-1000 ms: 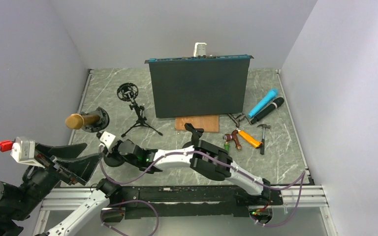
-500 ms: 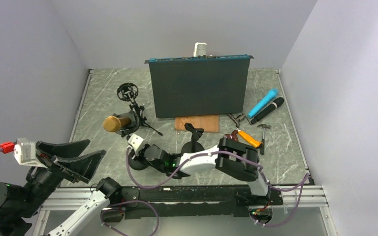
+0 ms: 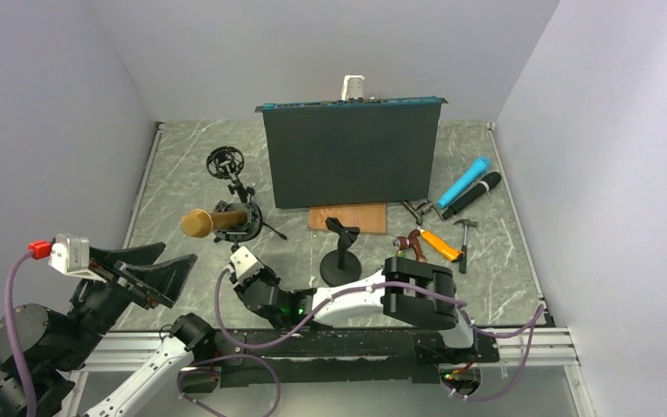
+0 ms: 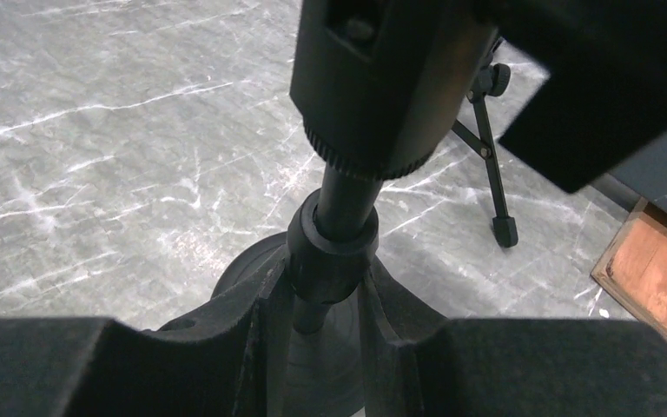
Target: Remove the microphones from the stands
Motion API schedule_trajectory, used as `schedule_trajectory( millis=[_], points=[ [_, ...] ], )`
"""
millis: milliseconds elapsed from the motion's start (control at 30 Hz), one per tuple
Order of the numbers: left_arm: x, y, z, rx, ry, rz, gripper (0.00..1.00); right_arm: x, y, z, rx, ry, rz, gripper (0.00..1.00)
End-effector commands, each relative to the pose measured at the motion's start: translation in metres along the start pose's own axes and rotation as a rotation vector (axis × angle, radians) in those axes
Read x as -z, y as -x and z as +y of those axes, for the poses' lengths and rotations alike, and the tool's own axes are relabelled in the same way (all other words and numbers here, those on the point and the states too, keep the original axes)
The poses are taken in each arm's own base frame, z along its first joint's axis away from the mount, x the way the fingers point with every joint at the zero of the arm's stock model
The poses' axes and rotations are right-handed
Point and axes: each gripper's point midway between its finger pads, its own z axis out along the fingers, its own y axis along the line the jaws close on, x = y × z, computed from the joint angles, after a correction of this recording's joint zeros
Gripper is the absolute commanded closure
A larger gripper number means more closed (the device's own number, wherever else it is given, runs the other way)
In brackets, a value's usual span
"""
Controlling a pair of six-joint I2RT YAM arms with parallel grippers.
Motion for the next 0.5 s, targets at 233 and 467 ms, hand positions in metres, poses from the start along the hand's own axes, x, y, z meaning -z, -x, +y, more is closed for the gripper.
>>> schedule_trajectory(
  millis=[233, 467],
  points=[
    [-0.013, -0.028, 0.019, -0.002, 0.068, 0.057, 0.04, 0.0, 0.003, 0.01, -0.018, 0.019, 0.007, 0.59],
    [-0.03, -0.046, 0.017, 0.007, 0.042, 0.1, 0.04, 0.021, 0.014, 0.003, -0.011, 0.081, 0.01, 0.23]
  ],
)
